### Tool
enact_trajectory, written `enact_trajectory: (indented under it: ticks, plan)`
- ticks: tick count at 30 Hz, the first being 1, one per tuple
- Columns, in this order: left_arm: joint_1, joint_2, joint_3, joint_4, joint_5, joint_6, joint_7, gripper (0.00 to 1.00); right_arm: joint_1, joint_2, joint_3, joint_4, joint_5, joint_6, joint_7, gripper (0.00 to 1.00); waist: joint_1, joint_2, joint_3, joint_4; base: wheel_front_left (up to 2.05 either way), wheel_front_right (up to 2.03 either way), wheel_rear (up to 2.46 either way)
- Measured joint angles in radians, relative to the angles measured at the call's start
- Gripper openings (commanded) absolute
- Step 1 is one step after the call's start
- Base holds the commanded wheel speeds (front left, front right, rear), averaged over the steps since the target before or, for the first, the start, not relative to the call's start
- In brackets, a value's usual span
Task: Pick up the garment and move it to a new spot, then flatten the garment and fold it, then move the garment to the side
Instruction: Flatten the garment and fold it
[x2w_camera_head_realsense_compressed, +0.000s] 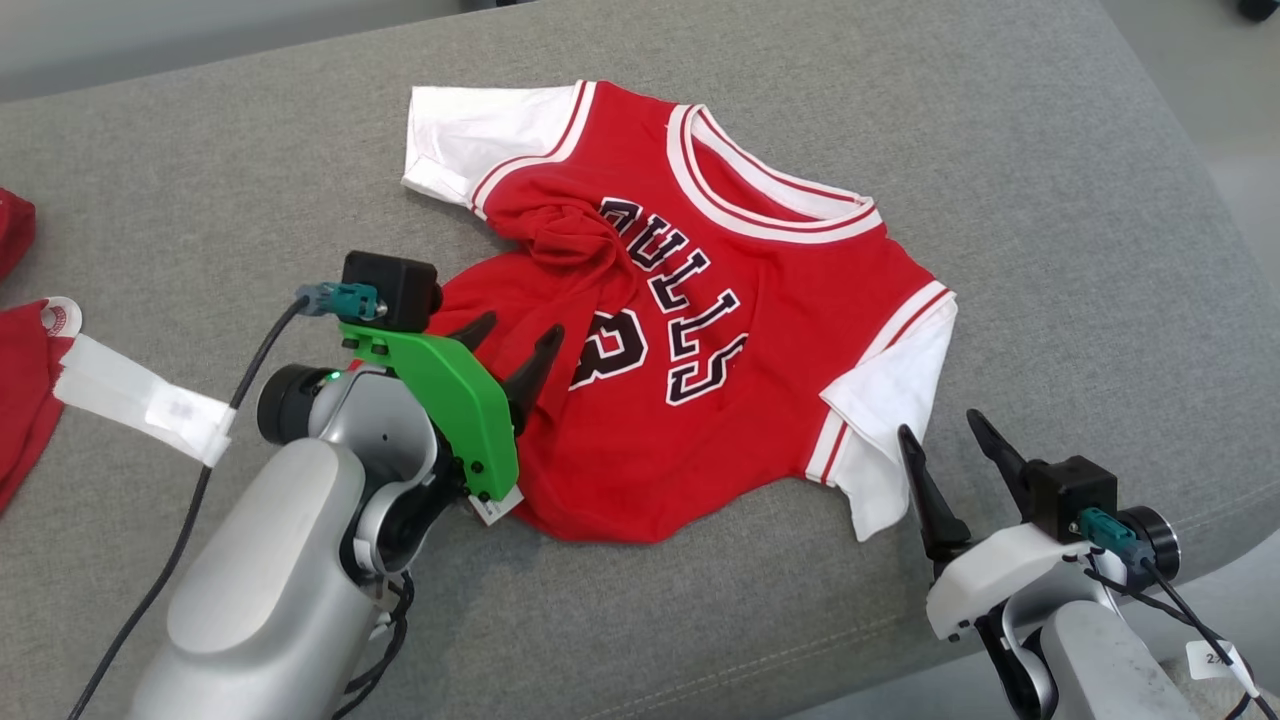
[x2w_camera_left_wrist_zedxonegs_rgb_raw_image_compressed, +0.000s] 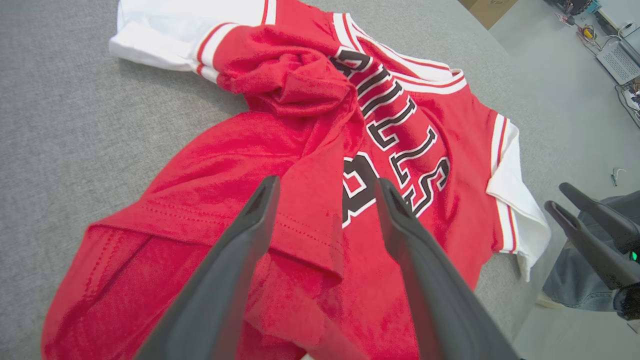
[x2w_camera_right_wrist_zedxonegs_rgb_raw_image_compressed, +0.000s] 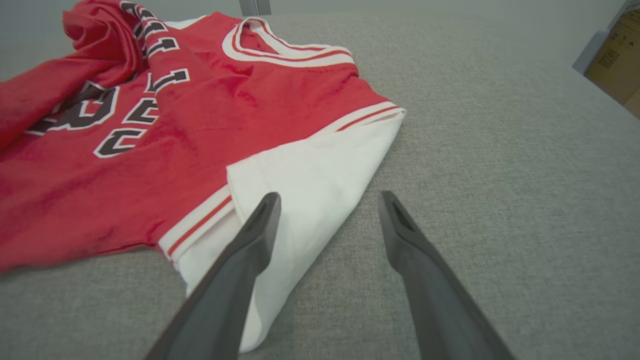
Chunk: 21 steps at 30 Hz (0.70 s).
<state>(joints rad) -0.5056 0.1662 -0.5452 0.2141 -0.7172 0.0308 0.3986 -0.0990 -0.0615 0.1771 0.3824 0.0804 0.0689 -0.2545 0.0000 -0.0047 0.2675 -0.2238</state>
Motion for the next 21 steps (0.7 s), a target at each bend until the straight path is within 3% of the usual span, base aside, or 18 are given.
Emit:
enact_trajectory:
  ticks: [9,16,21]
  plan:
    - [-0.015,0.015,0.018,-0.074,0.005,-0.040,-0.053,1.00,0.007,0.001,-0.020,-0.002,0.010,-0.011,0.000,1.00,0.0000,0.0000,-0.009,0.020,0.00,0.00,0.00]
    - [0.055,0.108,-0.003,-0.112,0.033,-0.059,-0.050,1.00,0.027,0.001,-0.038,-0.005,0.018,-0.018,0.000,1.00,0.0000,0.0000,-0.021,0.050,0.00,0.00,0.00]
    - [0.112,0.136,-0.009,-0.118,0.036,-0.067,-0.048,0.96,0.035,0.001,-0.042,-0.007,0.019,-0.019,0.000,1.00,0.0000,0.0000,-0.026,0.074,0.00,0.00,0.00]
